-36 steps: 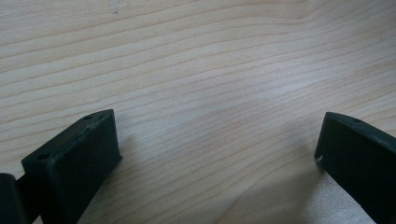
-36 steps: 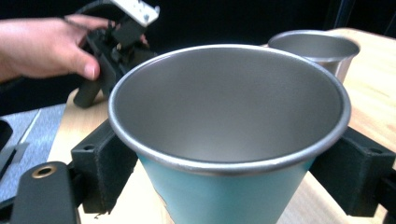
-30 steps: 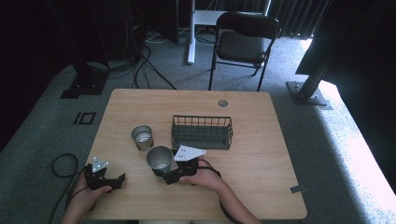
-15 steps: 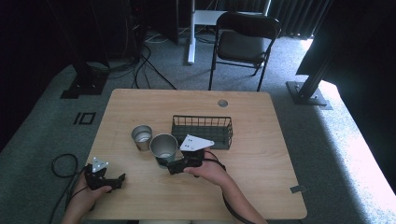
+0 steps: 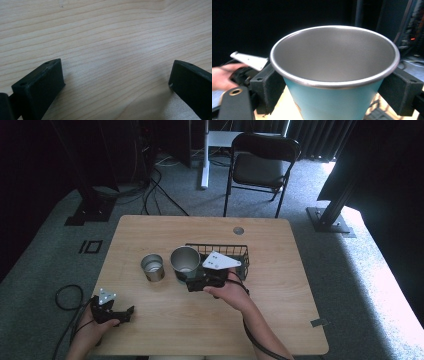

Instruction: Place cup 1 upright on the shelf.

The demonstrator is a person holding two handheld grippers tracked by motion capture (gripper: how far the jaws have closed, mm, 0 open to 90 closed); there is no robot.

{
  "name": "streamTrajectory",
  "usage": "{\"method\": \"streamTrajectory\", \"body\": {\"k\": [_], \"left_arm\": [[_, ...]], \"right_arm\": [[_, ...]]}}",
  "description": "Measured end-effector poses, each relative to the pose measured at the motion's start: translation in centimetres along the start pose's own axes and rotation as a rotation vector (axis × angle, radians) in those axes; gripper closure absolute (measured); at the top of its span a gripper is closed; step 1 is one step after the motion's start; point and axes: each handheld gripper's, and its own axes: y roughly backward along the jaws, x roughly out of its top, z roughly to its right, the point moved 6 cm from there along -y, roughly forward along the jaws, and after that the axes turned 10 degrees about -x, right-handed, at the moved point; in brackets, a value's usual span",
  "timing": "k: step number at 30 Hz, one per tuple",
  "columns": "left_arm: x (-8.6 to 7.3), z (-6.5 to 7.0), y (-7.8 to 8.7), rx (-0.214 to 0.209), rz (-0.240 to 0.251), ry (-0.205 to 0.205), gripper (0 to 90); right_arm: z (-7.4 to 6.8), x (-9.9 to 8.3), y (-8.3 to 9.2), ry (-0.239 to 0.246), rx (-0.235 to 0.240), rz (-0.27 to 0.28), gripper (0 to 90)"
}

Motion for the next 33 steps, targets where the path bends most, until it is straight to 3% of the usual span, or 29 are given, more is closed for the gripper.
{"method": "streamTrajectory", "body": {"k": [5,8,14,19,24,25,33], "left_arm": [[0.0,0.0,0.0,-0.001,-0.002,0.0,0.3],[0.0,0.0,0.0,-0.001,-0.002,0.0,0.3],[0.0,0.0,0.0,-0.001,-0.001,0.0,0.3],[0.0,0.0,0.0,-0.001,-0.002,0.0,0.3],[0.0,0.0,0.0,0.0,-0.001,0.0,0.3],[0.0,0.0,0.0,0.0,0.001,0.002,0.3],[0.0,0.0,0.0,0.0,-0.002,-0.001,0.3]], "right_arm": [[1.2,0.9,0.3,-0.005,-0.053,0.011,13.9],[2.6,1.6,0.6,-0.037,-0.119,0.028,13.9],[5.1,2.0,1.1,-0.049,-0.246,0.026,13.9],[7.2,1.7,1.5,-0.055,-0.354,0.024,13.9],[8.7,1.2,1.7,-0.058,-0.423,0.017,13.9],[9.5,0.9,1.8,-0.065,-0.462,0.012,13.9],[11.7,-0.7,2.2,-0.089,-0.596,-0.011,13.9]]}}
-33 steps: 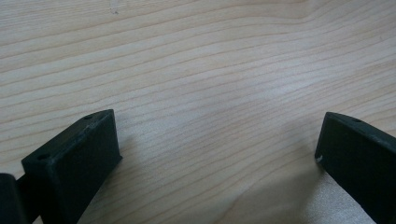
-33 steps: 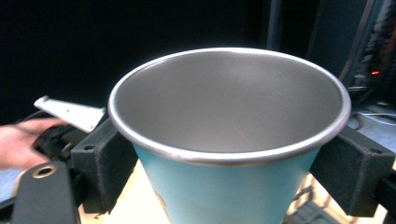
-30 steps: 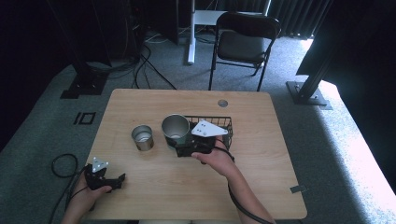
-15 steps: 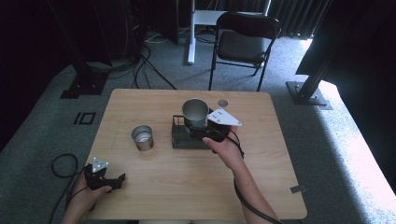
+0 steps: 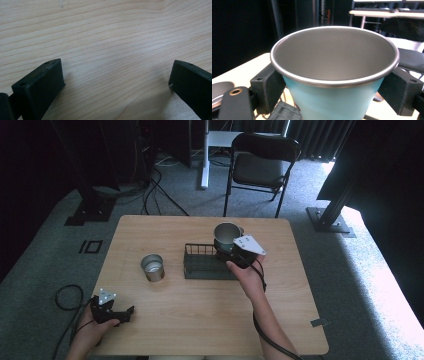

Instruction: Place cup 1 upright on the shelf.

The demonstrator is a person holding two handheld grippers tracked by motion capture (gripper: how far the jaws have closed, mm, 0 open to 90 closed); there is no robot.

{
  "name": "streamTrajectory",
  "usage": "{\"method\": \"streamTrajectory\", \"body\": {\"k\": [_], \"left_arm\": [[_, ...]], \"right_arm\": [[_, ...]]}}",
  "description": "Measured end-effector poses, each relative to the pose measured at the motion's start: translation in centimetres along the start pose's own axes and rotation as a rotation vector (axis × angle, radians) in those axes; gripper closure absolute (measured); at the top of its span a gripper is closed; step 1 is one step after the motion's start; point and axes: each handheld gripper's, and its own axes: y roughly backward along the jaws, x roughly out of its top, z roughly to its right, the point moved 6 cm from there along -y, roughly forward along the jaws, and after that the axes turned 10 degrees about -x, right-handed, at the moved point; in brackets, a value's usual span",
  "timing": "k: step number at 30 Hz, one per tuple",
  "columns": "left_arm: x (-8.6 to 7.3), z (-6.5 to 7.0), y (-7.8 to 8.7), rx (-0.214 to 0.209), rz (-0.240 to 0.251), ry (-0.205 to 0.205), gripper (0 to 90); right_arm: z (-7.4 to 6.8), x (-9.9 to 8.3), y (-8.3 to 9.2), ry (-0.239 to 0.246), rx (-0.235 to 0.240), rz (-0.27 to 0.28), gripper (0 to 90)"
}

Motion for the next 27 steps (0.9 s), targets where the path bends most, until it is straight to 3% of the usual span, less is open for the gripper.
{"method": "streamTrajectory", "body": {"k": [6,10,14,17,27], "left_arm": [[0.0,0.0,0.0,0.0,0.0,0.0,0.3],[0.0,0.0,0.0,-0.001,0.0,0.002,0.3],[0.0,0.0,0.0,-0.001,0.0,0.002,0.3],[0.0,0.0,0.0,-0.001,0.0,0.002,0.3],[0.0,0.0,0.0,-0.001,0.0,0.002,0.3]], "right_arm": [[1.1,-1.7,-0.7,-0.008,-0.048,-0.037,13.9],[1.4,-2.7,-1.1,-0.039,-0.045,-0.046,13.9],[1.6,-3.6,-1.4,-0.035,-0.055,-0.065,13.9],[2.0,-4.6,-1.8,-0.022,-0.1,-0.083,13.9],[2.2,-6.0,-2.0,-0.046,-0.107,-0.107,13.8]]}}
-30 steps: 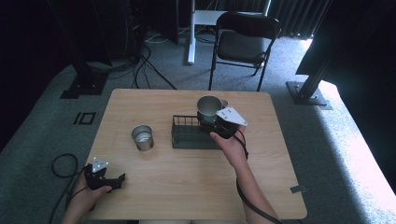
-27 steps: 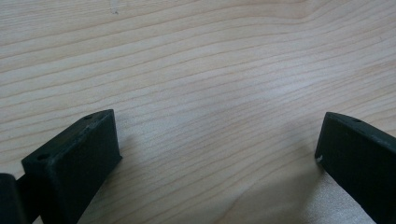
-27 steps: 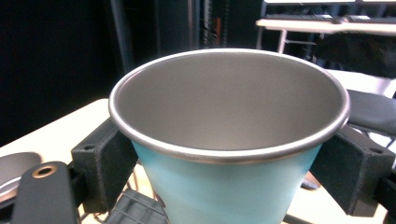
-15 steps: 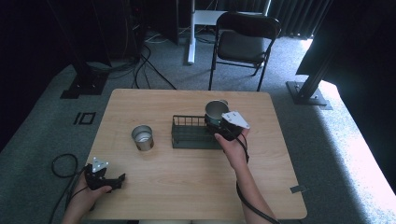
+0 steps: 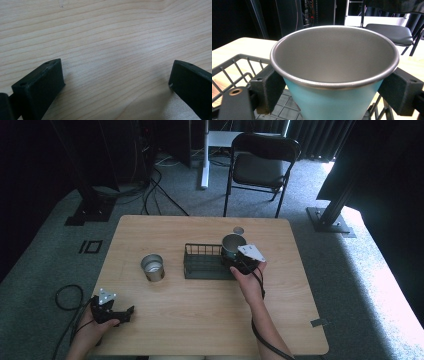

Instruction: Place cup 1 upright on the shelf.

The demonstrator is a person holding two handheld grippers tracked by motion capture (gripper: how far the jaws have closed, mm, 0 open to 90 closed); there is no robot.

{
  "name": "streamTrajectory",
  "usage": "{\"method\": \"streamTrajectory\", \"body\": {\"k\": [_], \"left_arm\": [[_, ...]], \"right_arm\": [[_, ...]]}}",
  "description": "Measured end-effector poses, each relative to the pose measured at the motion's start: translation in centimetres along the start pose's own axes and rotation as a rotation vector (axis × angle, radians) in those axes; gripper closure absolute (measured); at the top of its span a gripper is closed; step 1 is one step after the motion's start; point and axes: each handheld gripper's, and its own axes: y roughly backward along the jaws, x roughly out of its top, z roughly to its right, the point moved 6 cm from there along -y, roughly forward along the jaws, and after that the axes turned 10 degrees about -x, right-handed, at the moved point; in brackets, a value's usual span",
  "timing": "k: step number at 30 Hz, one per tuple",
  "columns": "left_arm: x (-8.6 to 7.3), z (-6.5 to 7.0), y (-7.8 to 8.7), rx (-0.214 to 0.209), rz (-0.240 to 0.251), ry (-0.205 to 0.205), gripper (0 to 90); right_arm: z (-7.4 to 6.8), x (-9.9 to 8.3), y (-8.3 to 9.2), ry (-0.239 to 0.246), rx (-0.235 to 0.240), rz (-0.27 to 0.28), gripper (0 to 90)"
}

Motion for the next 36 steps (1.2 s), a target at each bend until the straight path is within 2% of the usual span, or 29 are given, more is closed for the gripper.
{"method": "streamTrajectory", "body": {"k": [7,15,19,23,36], "left_arm": [[0.0,0.0,0.0,0.0,0.0,0.0,0.3],[0.0,0.0,0.0,0.0,0.0,0.0,0.3],[0.0,0.0,0.0,0.0,0.0,0.0,0.3],[0.0,0.0,0.0,0.0,0.0,0.0,0.3],[0.0,0.0,0.0,0.0,0.0,0.0,0.3]], "right_arm": [[0.0,-0.1,0.0,-0.001,0.001,-0.004,13.8],[-0.1,-0.1,0.2,0.022,0.027,-0.021,11.4],[-0.1,0.3,0.8,0.033,0.028,-0.005,10.6],[0.1,0.3,1.2,0.049,0.04,-0.014,10.6],[0.4,-0.1,3.0,0.059,0.085,-0.008,10.7]]}}
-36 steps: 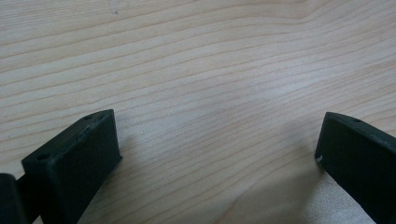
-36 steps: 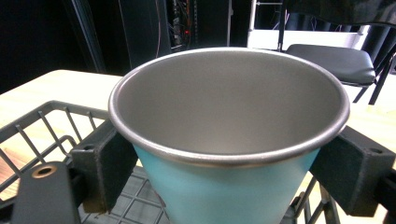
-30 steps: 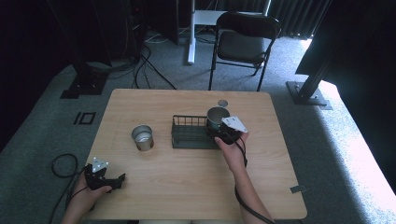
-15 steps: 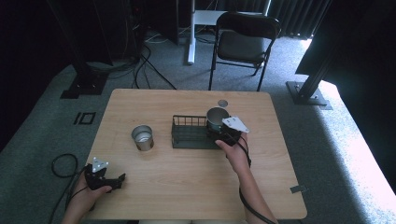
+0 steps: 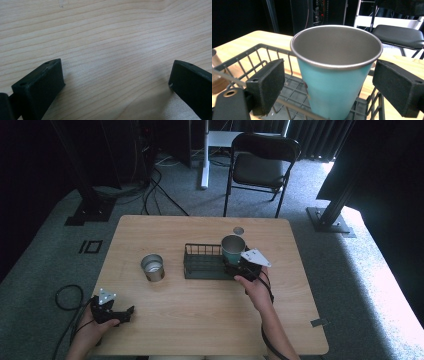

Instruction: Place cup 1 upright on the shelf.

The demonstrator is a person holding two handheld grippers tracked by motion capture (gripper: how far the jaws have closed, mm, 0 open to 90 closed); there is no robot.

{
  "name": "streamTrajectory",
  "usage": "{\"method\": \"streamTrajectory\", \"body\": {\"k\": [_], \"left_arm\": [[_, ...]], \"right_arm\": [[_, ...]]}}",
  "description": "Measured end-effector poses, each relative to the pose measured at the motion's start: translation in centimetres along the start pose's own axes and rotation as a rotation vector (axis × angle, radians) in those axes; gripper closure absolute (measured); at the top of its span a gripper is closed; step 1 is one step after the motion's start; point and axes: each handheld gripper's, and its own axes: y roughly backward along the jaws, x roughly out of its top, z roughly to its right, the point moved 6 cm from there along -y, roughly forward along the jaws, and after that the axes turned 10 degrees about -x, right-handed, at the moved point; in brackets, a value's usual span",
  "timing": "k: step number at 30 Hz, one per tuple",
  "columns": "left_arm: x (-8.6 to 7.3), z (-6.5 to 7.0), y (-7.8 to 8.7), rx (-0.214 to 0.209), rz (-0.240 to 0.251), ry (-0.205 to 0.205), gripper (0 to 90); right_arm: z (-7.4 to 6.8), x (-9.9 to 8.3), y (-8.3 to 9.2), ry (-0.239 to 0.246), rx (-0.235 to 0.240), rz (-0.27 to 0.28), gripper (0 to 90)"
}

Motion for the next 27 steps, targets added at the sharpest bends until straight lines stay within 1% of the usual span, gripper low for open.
{"method": "streamTrajectory", "body": {"k": [8,10,13,16,19,21,23,27], "left_arm": [[0.0,0.0,0.0,0.0,0.0,0.0,0.3],[0.0,0.0,0.0,0.0,0.0,0.0,0.3],[0.0,0.0,0.0,0.0,0.0,0.0,0.3],[0.0,0.0,0.0,0.0,0.0,0.0,0.3],[0.0,0.0,0.0,0.0,0.0,0.0,0.3],[0.0,0.0,0.0,0.0,0.0,0.0,0.4],[0.0,0.0,0.0,0.0,0.0,0.0,0.3],[0.0,0.0,0.0,0.0,0.0,0.001,0.3]], "right_arm": [[0.8,-0.2,1.4,0.013,0.014,0.012,10.7],[1.1,-0.2,1.8,-0.002,0.023,0.016,10.7],[1.8,-0.5,2.4,-0.005,0.028,0.017,10.7],[2.4,-1.0,2.8,0.0,0.032,0.005,10.7],[2.9,-1.6,3.2,0.02,0.037,-0.007,10.7],[3.2,-1.8,3.5,0.023,0.039,-0.009,10.7],[3.6,-2.1,3.7,0.016,0.036,-0.014,10.7],[3.9,-2.7,4.0,0.021,0.04,-0.023,10.7]]}}
